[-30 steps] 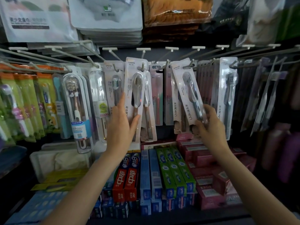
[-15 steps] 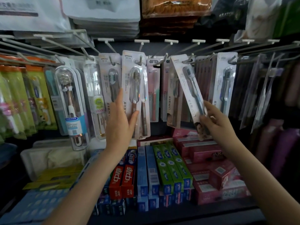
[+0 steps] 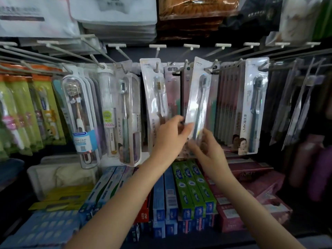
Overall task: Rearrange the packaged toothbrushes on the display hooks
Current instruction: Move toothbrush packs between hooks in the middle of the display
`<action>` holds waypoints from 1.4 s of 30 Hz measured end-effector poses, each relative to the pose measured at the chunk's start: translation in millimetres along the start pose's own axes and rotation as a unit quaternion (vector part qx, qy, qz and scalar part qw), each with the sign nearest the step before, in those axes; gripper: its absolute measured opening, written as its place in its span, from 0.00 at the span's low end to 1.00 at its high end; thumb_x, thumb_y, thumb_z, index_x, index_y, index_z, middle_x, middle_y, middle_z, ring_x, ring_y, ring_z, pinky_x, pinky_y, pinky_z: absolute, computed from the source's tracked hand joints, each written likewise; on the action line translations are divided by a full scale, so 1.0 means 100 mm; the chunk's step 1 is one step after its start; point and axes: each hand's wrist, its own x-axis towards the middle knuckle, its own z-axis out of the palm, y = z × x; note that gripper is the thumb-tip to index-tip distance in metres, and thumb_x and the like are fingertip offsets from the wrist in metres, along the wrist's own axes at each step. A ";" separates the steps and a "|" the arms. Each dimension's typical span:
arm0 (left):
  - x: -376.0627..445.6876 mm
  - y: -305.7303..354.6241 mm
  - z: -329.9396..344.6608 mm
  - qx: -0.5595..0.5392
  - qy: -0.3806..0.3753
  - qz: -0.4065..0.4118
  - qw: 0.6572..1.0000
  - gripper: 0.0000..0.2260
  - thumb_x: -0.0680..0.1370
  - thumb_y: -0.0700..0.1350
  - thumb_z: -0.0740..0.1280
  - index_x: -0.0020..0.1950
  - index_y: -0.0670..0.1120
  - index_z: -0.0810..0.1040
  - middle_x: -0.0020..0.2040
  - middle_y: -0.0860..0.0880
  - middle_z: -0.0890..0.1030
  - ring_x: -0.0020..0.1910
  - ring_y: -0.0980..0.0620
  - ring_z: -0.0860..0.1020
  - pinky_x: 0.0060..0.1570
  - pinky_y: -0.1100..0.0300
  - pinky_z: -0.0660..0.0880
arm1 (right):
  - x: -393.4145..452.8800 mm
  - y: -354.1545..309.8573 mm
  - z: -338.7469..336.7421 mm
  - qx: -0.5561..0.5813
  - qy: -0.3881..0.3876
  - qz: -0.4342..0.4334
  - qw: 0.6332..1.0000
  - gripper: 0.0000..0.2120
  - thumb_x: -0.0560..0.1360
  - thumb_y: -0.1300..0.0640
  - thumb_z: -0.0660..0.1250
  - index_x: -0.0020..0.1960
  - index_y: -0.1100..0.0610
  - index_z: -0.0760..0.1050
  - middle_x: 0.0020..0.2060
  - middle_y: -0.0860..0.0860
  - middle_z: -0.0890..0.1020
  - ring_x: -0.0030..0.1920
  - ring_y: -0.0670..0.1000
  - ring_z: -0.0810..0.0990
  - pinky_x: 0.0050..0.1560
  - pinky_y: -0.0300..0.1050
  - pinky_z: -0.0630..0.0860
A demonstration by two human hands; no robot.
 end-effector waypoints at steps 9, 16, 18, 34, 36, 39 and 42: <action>0.19 -0.20 -0.30 0.190 0.056 0.046 0.979 0.10 0.78 0.46 0.60 0.52 0.41 0.76 0.37 0.52 0.75 0.32 0.53 0.75 0.40 0.53 0.78 | 0.50 0.32 -0.08 -0.061 0.095 0.070 0.991 0.31 0.73 0.56 0.69 0.71 0.61 0.59 0.65 0.55 0.70 0.65 0.52 0.69 0.65 0.44 0.67; 0.22 -0.30 -0.27 0.197 0.067 0.053 0.977 0.10 0.79 0.47 0.60 0.53 0.42 0.75 0.43 0.48 0.80 0.34 0.54 0.77 0.35 0.58 0.77 | 0.32 0.24 0.27 -0.024 0.106 -0.009 0.994 0.11 0.77 0.62 0.62 0.55 0.54 0.62 0.41 0.52 0.77 0.39 0.50 0.78 0.32 0.37 0.73; 0.21 -0.32 -0.23 0.179 0.071 0.058 0.979 0.10 0.79 0.47 0.60 0.53 0.42 0.76 0.45 0.47 0.81 0.36 0.53 0.77 0.35 0.59 0.75 | 0.27 0.15 0.34 -0.008 0.084 -0.016 0.996 0.12 0.77 0.61 0.63 0.57 0.57 0.63 0.39 0.48 0.76 0.36 0.46 0.76 0.32 0.34 0.73; 0.21 -0.33 -0.21 0.196 0.064 0.077 0.975 0.11 0.78 0.48 0.60 0.51 0.41 0.76 0.41 0.46 0.80 0.36 0.50 0.78 0.37 0.49 0.77 | 0.21 0.26 0.30 0.005 0.026 0.037 0.999 0.13 0.76 0.65 0.63 0.56 0.55 0.64 0.40 0.40 0.74 0.38 0.36 0.73 0.35 0.22 0.70; 0.21 -0.33 -0.21 0.195 0.062 0.072 0.976 0.11 0.78 0.48 0.61 0.51 0.42 0.77 0.39 0.47 0.81 0.35 0.50 0.78 0.37 0.49 0.78 | 0.20 0.34 0.15 -0.016 0.044 0.046 0.998 0.11 0.77 0.65 0.62 0.54 0.54 0.64 0.38 0.39 0.72 0.37 0.34 0.71 0.35 0.23 0.71; 0.20 -0.32 -0.20 0.184 0.061 0.064 0.979 0.12 0.77 0.48 0.62 0.50 0.41 0.78 0.39 0.46 0.82 0.34 0.50 0.80 0.36 0.51 0.79 | 0.19 0.43 -0.04 -0.064 0.076 0.040 0.994 0.08 0.76 0.65 0.63 0.55 0.61 0.69 0.36 0.42 0.73 0.36 0.36 0.71 0.33 0.22 0.67; 0.16 -0.25 -0.13 0.185 0.042 0.059 0.980 0.11 0.78 0.48 0.61 0.49 0.41 0.77 0.39 0.48 0.81 0.32 0.55 0.79 0.32 0.62 0.77 | 0.21 0.46 -0.14 -0.091 0.075 0.040 0.992 0.07 0.75 0.65 0.64 0.53 0.63 0.71 0.35 0.45 0.74 0.35 0.41 0.72 0.31 0.29 0.67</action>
